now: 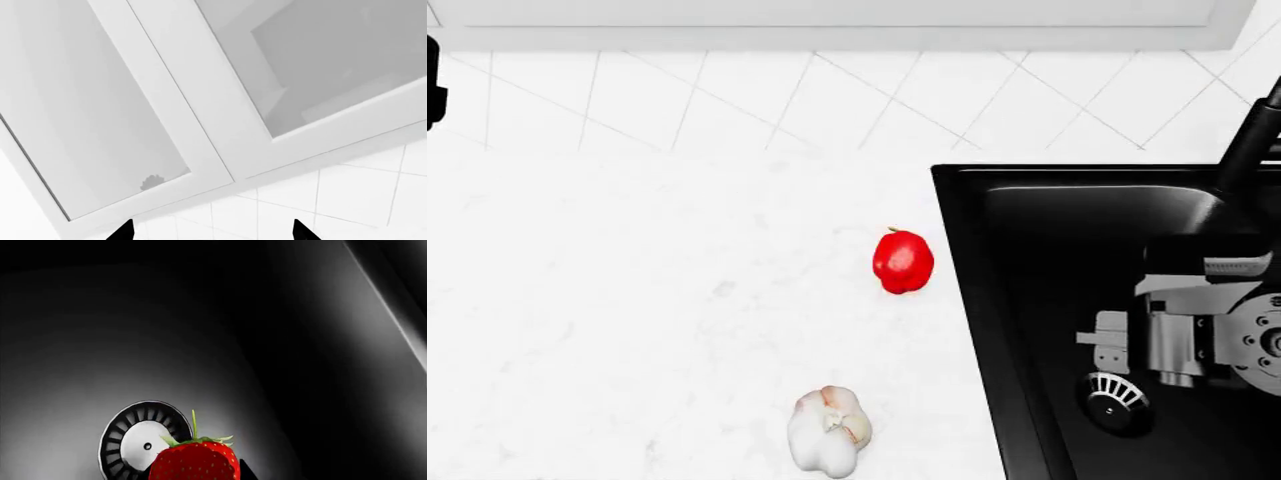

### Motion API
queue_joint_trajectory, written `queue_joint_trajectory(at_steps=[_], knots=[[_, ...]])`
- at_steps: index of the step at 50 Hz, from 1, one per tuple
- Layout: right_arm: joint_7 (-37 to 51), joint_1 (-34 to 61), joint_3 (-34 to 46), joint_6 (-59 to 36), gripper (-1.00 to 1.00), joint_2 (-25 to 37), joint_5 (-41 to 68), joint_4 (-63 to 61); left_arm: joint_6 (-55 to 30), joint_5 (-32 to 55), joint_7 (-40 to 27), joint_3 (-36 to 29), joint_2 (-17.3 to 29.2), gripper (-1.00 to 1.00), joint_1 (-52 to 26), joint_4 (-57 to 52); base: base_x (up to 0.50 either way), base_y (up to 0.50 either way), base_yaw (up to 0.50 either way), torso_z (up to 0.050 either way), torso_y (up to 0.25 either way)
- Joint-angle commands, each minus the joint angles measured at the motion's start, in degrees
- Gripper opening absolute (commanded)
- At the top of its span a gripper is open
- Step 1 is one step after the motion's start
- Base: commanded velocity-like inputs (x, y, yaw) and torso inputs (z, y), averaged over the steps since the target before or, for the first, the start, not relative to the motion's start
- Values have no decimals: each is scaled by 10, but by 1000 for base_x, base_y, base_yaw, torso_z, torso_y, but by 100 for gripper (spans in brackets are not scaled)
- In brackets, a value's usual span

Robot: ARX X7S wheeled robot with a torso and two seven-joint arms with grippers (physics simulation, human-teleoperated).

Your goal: There is a mixed pile of frozen fruits and vegetables on the counter. Locate all the frozen vegetables and place the items in a bowl on the counter. Take all the frozen fruits and defrost them in a running sink.

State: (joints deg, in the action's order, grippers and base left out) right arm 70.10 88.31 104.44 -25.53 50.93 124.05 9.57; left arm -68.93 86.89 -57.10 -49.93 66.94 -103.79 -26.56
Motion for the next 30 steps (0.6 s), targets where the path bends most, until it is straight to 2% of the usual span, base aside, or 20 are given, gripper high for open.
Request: queue_joint_trajectory(at_steps=[1,16,17,30], knots=[[-12,-9,3,-17,-100,-3,3,5,2,-5,3,0,0,100,3,1,0,0,0,0,0],[-14,-18,-1,-6,-100,5,5,-3,5,-7,3,0,3,100,8,0,0,0,0,0,0],[-13,-19,-1,-5,100,5,5,-4,6,-8,3,0,3,100,9,0,0,0,0,0,0],[-10,-17,-3,-7,100,11,6,-10,4,-8,4,1,3,100,8,0,0,0,0,0,0]])
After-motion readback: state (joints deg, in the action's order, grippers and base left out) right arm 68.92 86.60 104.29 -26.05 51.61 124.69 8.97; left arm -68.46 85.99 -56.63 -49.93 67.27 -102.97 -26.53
